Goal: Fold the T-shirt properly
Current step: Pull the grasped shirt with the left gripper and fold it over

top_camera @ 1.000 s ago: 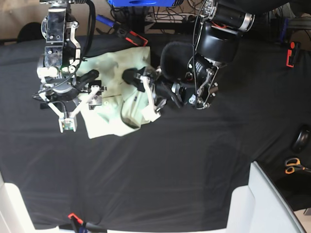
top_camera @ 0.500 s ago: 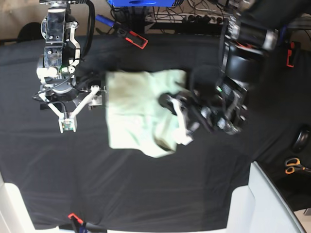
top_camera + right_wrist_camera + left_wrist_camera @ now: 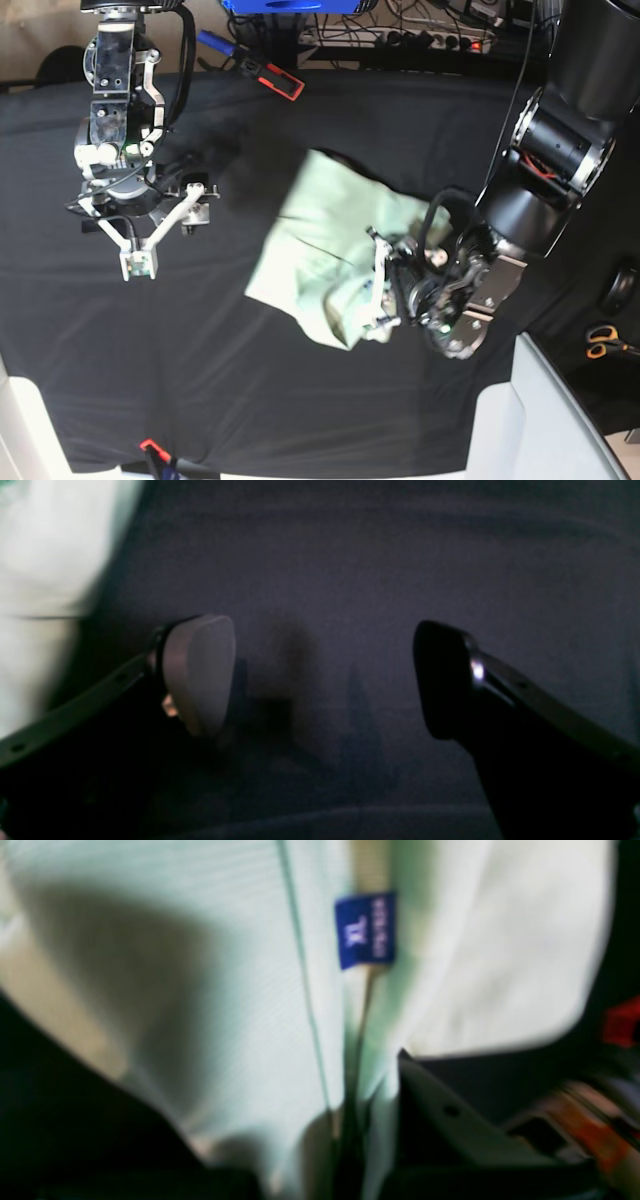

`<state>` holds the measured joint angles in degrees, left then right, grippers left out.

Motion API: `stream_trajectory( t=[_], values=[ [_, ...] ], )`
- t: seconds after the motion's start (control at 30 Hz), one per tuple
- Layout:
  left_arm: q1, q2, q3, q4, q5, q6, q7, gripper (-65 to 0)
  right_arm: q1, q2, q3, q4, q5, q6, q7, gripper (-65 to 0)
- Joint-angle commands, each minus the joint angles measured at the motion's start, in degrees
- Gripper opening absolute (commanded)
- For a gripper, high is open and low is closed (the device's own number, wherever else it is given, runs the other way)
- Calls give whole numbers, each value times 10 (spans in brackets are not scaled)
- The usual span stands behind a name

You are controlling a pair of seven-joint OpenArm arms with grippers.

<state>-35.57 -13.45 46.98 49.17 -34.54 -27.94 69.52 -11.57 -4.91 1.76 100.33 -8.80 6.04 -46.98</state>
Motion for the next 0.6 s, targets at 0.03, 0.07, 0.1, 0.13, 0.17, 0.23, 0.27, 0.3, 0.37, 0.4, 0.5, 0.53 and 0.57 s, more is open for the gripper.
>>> stream_trajectory(
  t=[0.03, 0.07, 0.1, 0.13, 0.17, 0.23, 0.27, 0.3, 0.37, 0.4, 0.5, 0.53, 0.57],
  values=[
    [-23, 23, -1, 8, 57, -1, -2, -650, 6, -1, 0, 12, 1, 1, 10, -123],
    [-23, 31, -1, 8, 90, -1, -2, -650, 6, -1, 0, 12, 1, 1, 10, -123],
    [-26, 44, 2, 8, 127, -1, -3, -650, 6, -1, 0, 12, 1, 1, 10, -123],
    [-28, 56, 4, 8, 166, -1, -3, -650, 6, -1, 0, 12, 1, 1, 10, -123],
    [-28, 66, 3, 8, 195, -3, -3, -650, 6, -1, 0, 12, 1, 1, 10, -123],
    [-29, 91, 4, 8, 254, -10, -7, -650, 6, -1, 0, 12, 1, 1, 10, -123],
    [-30, 104, 4, 8, 283, -23, -14, -650, 6, -1, 0, 12, 1, 1, 10, -123],
    [-30, 116, 4, 8, 313, -37, -23, -650, 6, -1, 0, 12, 1, 1, 10, -123],
    [-28, 138, 4, 8, 376, -44, -43, -650, 5, -1, 0, 12, 1, 1, 10, -123],
    [-26, 148, 4, 8, 408, -44, -56, -650, 5, -1, 0, 12, 1, 1, 10, -123],
    [-16, 179, 4, -5, 485, -46, -83, -650, 2, -1, 0, 12, 1, 1, 10, -123],
    [-14, 189, 4, -16, 500, -47, -92, -650, 2, -1, 0, 12, 1, 1, 10, -123],
    [-12, 197, 4, -24, 510, -47, -103, -650, 2, -1, 0, 12, 1, 1, 10, -123]
  ],
)
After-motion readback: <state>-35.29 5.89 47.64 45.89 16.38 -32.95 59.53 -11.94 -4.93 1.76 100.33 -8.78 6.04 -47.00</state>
